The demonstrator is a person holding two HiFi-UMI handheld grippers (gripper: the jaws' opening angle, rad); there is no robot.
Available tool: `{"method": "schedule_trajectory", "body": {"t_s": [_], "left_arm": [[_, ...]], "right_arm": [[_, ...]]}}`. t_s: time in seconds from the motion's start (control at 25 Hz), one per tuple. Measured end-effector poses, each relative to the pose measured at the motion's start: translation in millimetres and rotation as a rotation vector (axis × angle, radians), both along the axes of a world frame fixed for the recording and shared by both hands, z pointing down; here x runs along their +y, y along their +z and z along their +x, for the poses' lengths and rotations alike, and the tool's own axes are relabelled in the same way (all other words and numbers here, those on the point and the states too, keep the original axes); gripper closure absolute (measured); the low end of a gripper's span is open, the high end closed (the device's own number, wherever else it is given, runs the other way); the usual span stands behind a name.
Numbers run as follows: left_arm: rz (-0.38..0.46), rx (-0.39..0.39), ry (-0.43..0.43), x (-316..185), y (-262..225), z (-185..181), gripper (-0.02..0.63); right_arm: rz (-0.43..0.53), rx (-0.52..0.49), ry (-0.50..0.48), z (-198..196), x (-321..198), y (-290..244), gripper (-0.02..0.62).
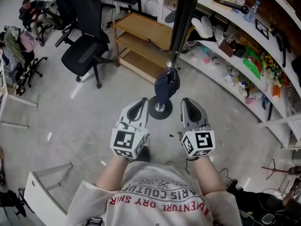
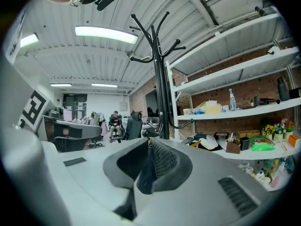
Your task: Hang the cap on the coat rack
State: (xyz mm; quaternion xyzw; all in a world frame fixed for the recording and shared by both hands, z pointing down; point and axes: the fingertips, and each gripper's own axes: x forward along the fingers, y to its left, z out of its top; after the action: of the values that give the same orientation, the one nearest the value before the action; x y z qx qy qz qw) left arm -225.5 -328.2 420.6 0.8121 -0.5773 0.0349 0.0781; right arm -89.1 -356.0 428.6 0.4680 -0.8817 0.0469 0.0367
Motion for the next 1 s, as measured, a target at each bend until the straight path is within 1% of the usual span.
{"method": "schedule_trajectory", "body": {"t_s": [0.16, 0.36, 0.52, 0.72, 1.0], "left_arm": [[0.024, -0.014, -0.001, 2.1, -11.4, 6.7, 0.601], [0.054, -0.022, -0.007, 9.2, -25.7, 9.7, 0.601], [0.07, -0.023, -0.002, 14.0, -31.0, 17.2, 0.6], [0.083, -0.016, -0.009, 20.0, -37.6, 19.9, 0.6], [0.081, -0.014, -0.027, 21.7, -35.0, 20.9, 0.6]], "right_arm": [[-0.006, -0.003, 0.011, 14.1, 15.3, -5.9, 0.577], [-0.011, -0.016, 0.04, 22.8, 25.9, -13.3, 0.58], [-0.004, -0.006, 0.031, 25.4, 28.1, -17.0, 0.58], [-0.003, -0.007, 0.015, 24.5, 33.0, -23.8, 0.58], [-0.013, -0.016, 0.027, 30.9, 32.0, -22.6, 0.58]]}}
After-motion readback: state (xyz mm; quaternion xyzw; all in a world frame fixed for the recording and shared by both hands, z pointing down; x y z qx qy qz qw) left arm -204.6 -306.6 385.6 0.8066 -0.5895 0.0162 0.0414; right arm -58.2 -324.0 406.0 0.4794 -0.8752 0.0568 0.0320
